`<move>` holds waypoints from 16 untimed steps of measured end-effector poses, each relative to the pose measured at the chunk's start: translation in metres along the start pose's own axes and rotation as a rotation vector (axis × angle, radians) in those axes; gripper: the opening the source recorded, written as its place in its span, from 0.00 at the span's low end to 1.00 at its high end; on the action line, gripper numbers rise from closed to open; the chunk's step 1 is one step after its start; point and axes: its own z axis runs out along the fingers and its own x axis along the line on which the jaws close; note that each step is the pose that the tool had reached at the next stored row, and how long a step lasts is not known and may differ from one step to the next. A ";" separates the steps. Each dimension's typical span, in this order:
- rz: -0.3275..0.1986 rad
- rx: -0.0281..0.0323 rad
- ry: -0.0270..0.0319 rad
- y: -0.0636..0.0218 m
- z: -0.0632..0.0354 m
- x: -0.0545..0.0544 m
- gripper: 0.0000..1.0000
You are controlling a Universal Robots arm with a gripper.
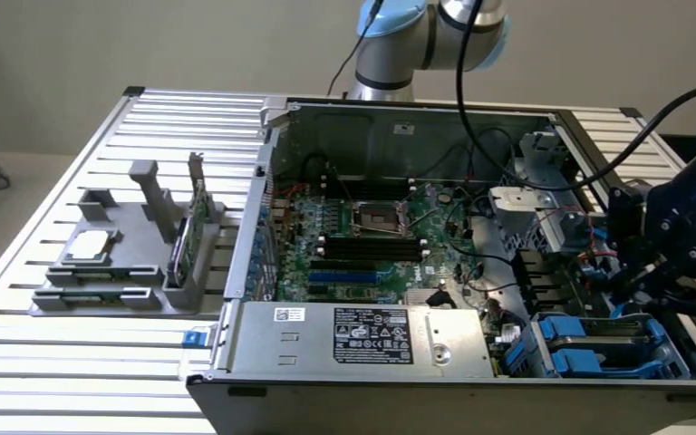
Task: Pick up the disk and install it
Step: 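Insert the first disk wire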
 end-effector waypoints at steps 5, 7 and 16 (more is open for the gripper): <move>0.040 -0.0023 -0.0007 -0.0001 0.0000 0.000 0.17; 0.057 -0.0031 -0.0010 -0.0001 0.0000 0.000 0.17; 0.100 0.0286 0.0061 -0.0004 -0.0001 0.000 0.17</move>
